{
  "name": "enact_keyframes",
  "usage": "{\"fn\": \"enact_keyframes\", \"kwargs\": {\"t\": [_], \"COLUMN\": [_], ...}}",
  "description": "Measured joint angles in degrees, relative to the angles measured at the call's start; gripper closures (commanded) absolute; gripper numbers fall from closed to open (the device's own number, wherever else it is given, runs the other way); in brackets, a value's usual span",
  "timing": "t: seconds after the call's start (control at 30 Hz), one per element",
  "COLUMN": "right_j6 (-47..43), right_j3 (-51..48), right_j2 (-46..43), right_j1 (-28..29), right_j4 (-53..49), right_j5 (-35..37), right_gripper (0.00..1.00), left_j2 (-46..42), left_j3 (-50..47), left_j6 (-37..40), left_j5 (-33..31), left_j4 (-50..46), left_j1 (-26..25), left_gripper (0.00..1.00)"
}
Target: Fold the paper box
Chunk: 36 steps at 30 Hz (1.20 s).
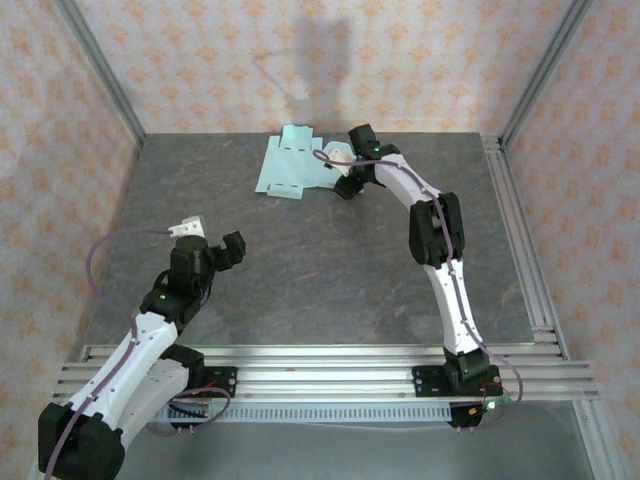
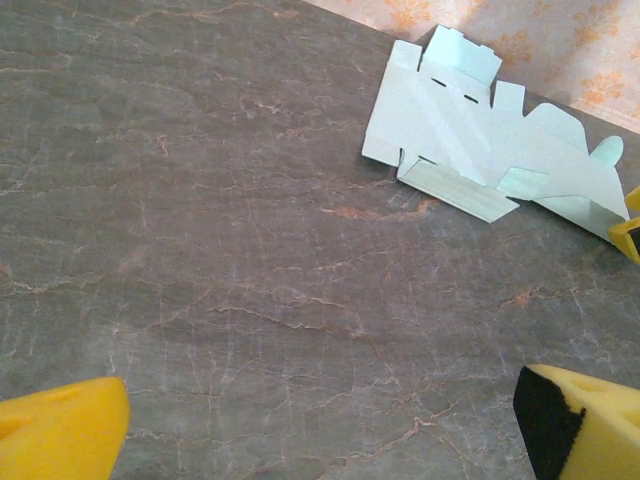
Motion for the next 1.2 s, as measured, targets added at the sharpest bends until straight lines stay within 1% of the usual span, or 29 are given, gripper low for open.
{"fn": "enact_keyframes", "kwargs": {"t": [0.07, 0.23, 0.37, 0.47, 0.63, 0.67, 0.77, 0.87, 0.97, 1.07, 1.2], "right_j6": [-0.55, -1.86, -2.05, -2.12, 0.55, 1.88, 7.67, 15.17, 24.81, 36.11, 50.8], "right_j3": [1.6, 2.62, 2.62, 0.98, -6.34, -8.24, -15.17, -22.14, -27.89, -30.84, -34.53], "right_j2": [1.05, 2.01, 2.01, 1.25, -2.93, -3.98, -8.09, -12.61, -16.74, -19.39, -22.6], "right_j1": [0.26, 1.16, 1.62, 1.86, 2.21, 2.38, 4.07, 7.45, 11.87, 15.78, 19.06], "right_j4": [-1.14, -3.65, -4.17, -2.95, 0.39, 1.53, 5.29, 8.83, 11.02, 11.47, 11.67], "right_j5": [-0.07, 0.85, 1.27, 1.64, 3.17, 4.02, 9.6, 16.09, 21.9, 26.32, 31.52], "right_gripper": [0.66, 0.9, 1.0, 1.0, 1.0, 1.0, 1.0, 1.0, 1.0, 1.0, 1.0], "left_j2": [0.13, 0.48, 0.48, 0.72, 1.49, 1.75, 3.15, 4.72, 6.03, 6.67, 6.58], "left_j3": [0.0, -0.26, -0.63, -0.72, -0.72, -0.72, -0.72, -0.57, -0.39, 0.61, 2.51], "left_j6": [-0.11, -0.22, -0.61, -1.09, -1.64, -1.68, -2.1, -2.67, -2.8, -2.21, 0.09], "left_j5": [-0.07, -0.13, -0.5, -0.85, -0.98, -0.98, -0.92, -0.63, 0.22, 0.83, 1.03], "left_j4": [-0.07, -0.35, -0.5, -0.55, -0.55, -0.52, -0.52, -0.5, -0.5, -1.07, -2.05], "left_j1": [0.0, 0.0, 0.0, 0.0, 0.0, 0.0, 0.0, 0.0, 0.0, 0.0, 0.0], "left_gripper": [0.0, 0.0, 0.0, 0.0, 0.0, 0.0, 0.0, 0.0, 0.0, 0.0, 0.0]}}
